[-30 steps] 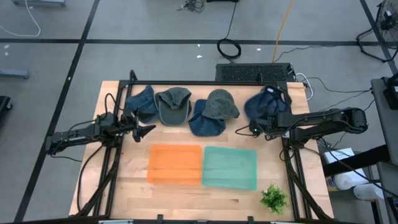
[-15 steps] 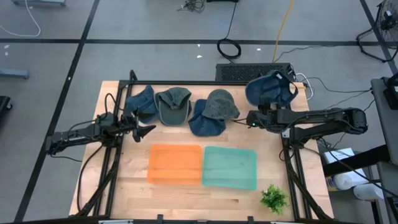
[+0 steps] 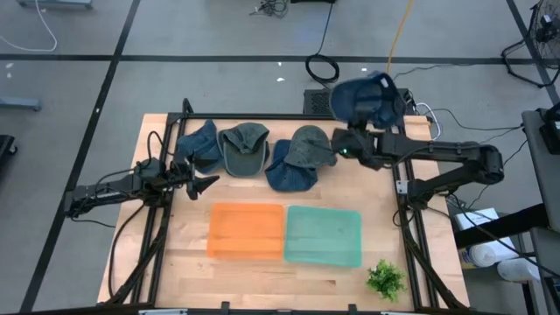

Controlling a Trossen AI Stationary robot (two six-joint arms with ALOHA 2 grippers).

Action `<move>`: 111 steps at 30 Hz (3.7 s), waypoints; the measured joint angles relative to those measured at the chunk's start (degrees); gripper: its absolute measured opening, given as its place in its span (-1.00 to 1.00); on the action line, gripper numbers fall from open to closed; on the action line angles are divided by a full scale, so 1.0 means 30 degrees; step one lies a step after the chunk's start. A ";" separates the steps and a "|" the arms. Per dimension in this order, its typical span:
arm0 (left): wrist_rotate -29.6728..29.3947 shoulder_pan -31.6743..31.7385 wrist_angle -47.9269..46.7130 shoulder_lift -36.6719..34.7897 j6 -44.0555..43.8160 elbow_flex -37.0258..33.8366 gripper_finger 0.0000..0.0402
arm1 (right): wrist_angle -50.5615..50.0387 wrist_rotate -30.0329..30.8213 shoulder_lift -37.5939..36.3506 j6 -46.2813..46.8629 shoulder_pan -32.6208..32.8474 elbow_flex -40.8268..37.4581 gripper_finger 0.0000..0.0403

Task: Pick & Place hat
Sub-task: Put the right blue cap into the orange bin

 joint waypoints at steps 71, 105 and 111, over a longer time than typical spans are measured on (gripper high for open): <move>-0.0016 -0.0002 0.0019 0.0002 0.0000 -0.0001 0.89 | 1.7125 -0.7009 0.1429 0.4722 0.8140 0.9266 -1.00; 0.0887 -0.0005 0.6839 -0.0005 -0.3490 0.0048 0.87 | 2.7256 -1.2765 0.6295 0.8655 0.6809 0.9252 -1.00; 0.0891 -0.0005 0.6095 0.0002 -0.2286 0.1931 0.80 | 2.6835 -1.2815 0.6439 0.9177 0.6670 0.9252 -1.00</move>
